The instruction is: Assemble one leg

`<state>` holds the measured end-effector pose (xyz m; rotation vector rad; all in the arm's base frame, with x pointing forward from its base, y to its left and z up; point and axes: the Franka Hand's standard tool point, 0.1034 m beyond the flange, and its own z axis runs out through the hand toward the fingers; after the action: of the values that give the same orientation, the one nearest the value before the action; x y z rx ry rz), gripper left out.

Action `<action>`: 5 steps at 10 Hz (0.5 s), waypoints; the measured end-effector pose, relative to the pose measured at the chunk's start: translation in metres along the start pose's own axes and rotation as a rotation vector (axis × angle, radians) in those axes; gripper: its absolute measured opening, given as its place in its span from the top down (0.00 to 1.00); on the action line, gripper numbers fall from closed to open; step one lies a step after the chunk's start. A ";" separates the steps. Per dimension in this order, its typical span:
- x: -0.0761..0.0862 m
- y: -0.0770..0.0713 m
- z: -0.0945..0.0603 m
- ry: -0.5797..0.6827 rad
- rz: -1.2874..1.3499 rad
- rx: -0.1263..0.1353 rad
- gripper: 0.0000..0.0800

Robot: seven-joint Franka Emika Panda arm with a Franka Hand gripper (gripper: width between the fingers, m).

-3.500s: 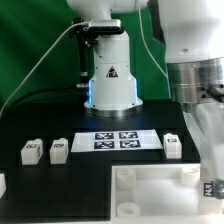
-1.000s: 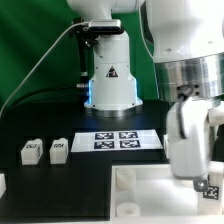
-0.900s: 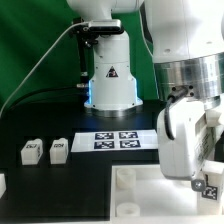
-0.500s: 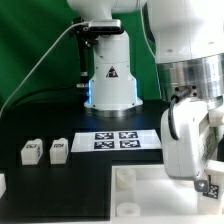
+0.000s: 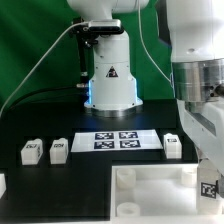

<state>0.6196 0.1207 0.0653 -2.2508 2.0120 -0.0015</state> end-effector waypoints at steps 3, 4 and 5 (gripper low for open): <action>0.003 -0.004 -0.003 0.029 -0.450 -0.008 0.19; 0.002 -0.009 -0.006 0.042 -0.623 -0.006 0.19; 0.001 -0.010 -0.007 0.046 -0.759 -0.004 0.19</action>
Offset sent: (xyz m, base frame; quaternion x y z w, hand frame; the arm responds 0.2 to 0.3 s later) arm 0.0196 0.0118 0.0148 0.0056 0.0261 -0.4789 0.8774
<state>0.6294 0.1201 0.0728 -2.8722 1.0516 -0.1173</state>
